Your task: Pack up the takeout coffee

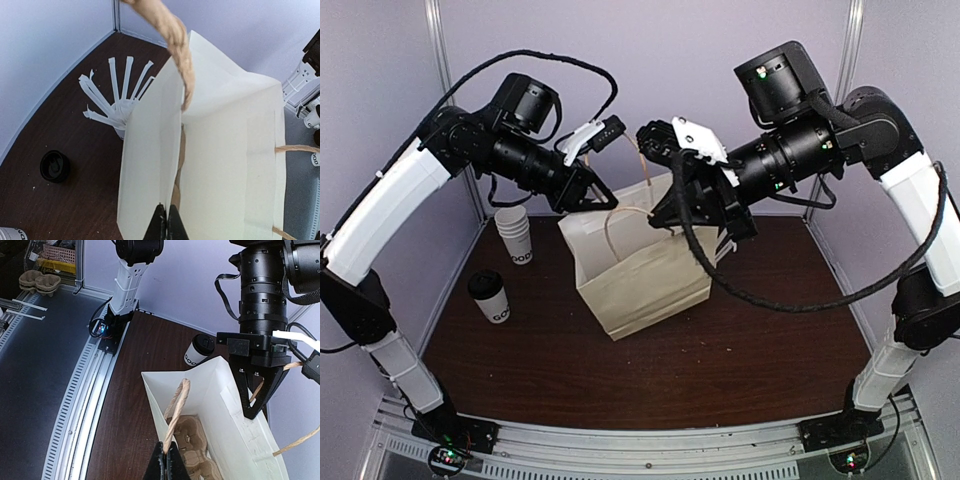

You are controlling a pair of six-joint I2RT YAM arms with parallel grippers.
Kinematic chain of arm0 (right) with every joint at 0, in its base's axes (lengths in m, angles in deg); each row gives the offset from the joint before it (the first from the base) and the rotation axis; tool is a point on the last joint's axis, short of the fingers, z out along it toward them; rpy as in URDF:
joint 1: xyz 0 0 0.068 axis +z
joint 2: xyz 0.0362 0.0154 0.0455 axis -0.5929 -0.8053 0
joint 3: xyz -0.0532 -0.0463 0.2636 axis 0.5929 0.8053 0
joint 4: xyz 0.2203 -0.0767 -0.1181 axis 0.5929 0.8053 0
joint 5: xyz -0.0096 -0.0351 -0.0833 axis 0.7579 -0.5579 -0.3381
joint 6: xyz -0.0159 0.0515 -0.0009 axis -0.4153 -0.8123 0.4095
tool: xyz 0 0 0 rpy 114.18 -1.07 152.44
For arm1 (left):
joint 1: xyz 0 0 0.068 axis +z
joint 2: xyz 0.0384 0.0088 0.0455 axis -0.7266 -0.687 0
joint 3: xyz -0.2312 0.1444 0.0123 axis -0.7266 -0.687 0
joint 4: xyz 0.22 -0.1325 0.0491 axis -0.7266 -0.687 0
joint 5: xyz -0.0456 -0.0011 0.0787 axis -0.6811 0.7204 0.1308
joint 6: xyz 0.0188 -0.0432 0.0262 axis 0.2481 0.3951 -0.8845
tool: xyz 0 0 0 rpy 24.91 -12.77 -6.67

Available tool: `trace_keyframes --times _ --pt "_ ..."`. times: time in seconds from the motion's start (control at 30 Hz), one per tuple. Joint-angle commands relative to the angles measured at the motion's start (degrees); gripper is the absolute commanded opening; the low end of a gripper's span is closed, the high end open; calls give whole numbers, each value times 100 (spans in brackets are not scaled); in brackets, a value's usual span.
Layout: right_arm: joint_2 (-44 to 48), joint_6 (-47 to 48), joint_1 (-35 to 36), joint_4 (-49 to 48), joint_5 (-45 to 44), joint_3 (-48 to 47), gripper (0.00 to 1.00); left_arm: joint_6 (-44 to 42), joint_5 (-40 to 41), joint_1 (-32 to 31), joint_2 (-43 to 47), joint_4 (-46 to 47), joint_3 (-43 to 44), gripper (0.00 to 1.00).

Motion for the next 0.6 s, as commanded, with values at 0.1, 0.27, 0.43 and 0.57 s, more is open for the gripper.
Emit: trace_keyframes --times 0.1,0.27,0.43,0.57 --pt "-8 -5 -47 27 -99 -256 0 -55 -319 23 -323 -150 718 0" --pt "24 -48 -49 40 -12 -244 0 -12 -446 25 -430 -227 851 0" --pt "42 -83 -49 68 126 -259 0 73 -594 23 -442 -254 873 0" --pt "44 -111 -49 83 235 -280 0 103 -665 22 -425 -252 810 0"
